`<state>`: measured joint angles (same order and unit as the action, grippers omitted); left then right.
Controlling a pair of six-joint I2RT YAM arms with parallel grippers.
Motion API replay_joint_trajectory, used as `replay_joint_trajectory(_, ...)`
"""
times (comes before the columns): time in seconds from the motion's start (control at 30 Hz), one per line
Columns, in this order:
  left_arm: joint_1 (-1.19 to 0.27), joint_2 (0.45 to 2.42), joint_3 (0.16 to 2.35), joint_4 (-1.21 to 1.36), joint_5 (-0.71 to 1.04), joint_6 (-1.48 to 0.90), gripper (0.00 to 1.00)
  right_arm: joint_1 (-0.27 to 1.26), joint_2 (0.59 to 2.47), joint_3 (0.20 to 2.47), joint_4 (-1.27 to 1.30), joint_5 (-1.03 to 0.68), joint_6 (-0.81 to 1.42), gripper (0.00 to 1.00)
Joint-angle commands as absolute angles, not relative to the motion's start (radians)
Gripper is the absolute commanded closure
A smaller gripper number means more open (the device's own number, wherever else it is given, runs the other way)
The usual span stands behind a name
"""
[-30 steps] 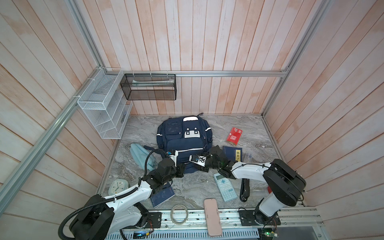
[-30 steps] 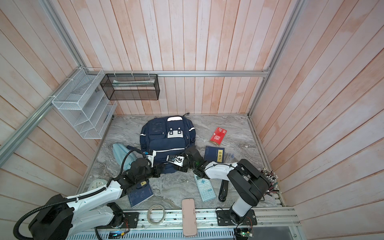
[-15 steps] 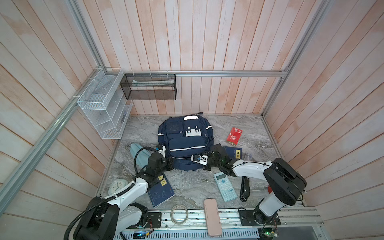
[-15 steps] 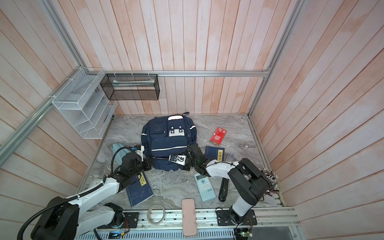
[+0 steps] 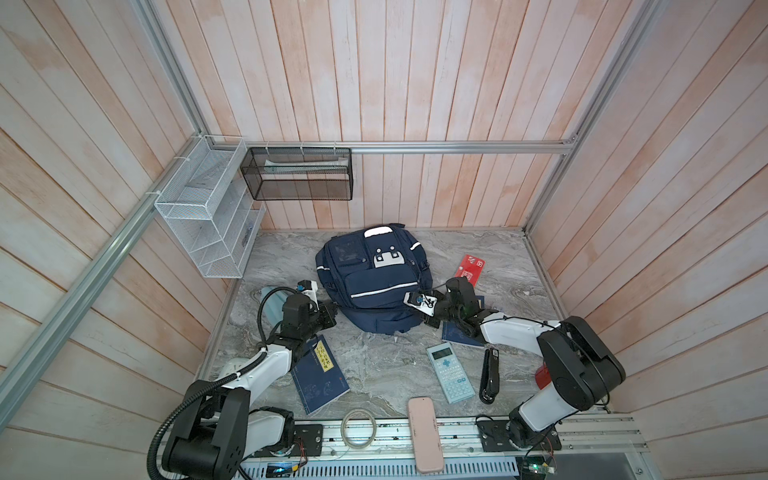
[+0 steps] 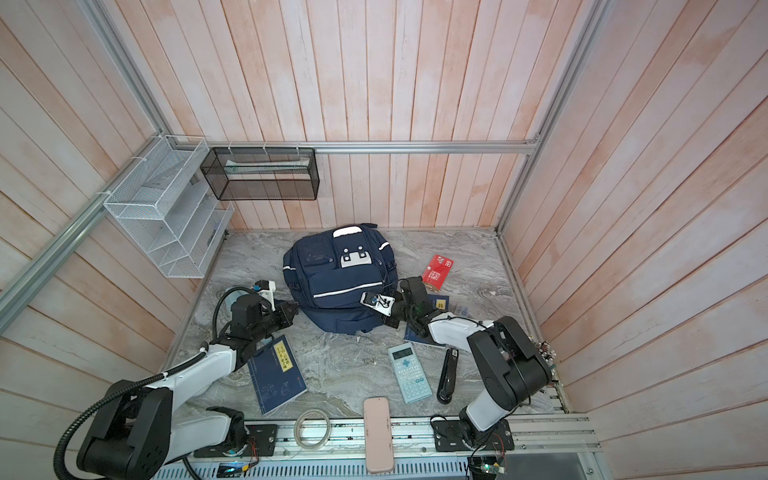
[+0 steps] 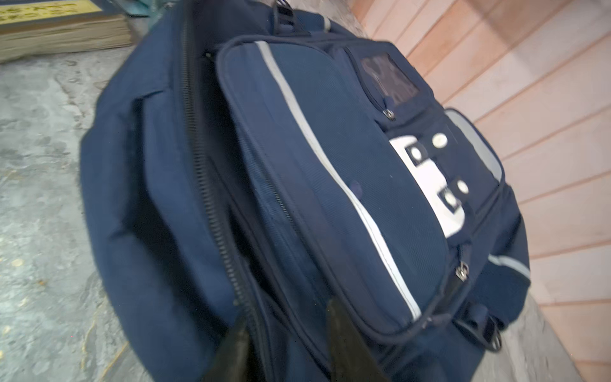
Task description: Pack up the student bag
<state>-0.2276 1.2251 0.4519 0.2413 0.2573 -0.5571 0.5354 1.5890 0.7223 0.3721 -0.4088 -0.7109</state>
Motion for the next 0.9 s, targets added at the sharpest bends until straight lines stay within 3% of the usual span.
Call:
replay_joint_trajectory(0.0,-0.301,1.182,0.435,0.298,0.244,-0.607,1.00,0.603,1.499,0.731,0.342,-0.330,-0.631,0.46)
replay_joint_trajectory(0.07,-0.362,1.189,0.436,0.305,0.227,-0.624,1.00,0.652,1.453,0.716,0.317,-0.324,-0.592,0.35)
replay_joint_trajectory(0.13,-0.403,1.199,0.446,0.306,0.211,-0.627,1.00,0.696,1.453,0.712,0.333,-0.325,-0.544,0.30)
replay_joint_trajectory(0.27,-0.423,1.210,0.454,0.315,0.217,-0.635,1.00,0.815,1.540,0.763,0.361,-0.297,-0.503,0.30)
replay_joint_trajectory(0.37,-0.440,1.206,0.459,0.306,0.221,-0.637,1.00,0.850,1.659,0.836,0.409,-0.286,-0.396,0.35)
replay_joint_trajectory(0.47,-0.447,1.192,0.446,0.299,0.212,-0.641,1.00,0.876,1.766,0.925,0.364,-0.232,-0.359,0.50)
replay_joint_trajectory(0.53,-0.446,1.191,0.436,0.294,0.205,-0.635,1.00,0.892,1.817,0.967,0.330,-0.183,-0.361,0.78)
replay_joint_trajectory(0.6,-0.443,1.195,0.430,0.285,0.180,-0.617,1.00,0.899,1.831,0.983,0.295,-0.150,-0.358,0.95)
replay_joint_trajectory(0.67,-0.419,1.211,0.411,0.307,0.149,-0.588,1.00,0.898,1.812,0.953,0.307,-0.150,-0.374,1.00)
replay_joint_trajectory(0.87,-0.260,1.313,0.449,0.344,0.122,-0.519,1.00,0.897,1.732,0.825,0.375,-0.235,-0.486,1.00)
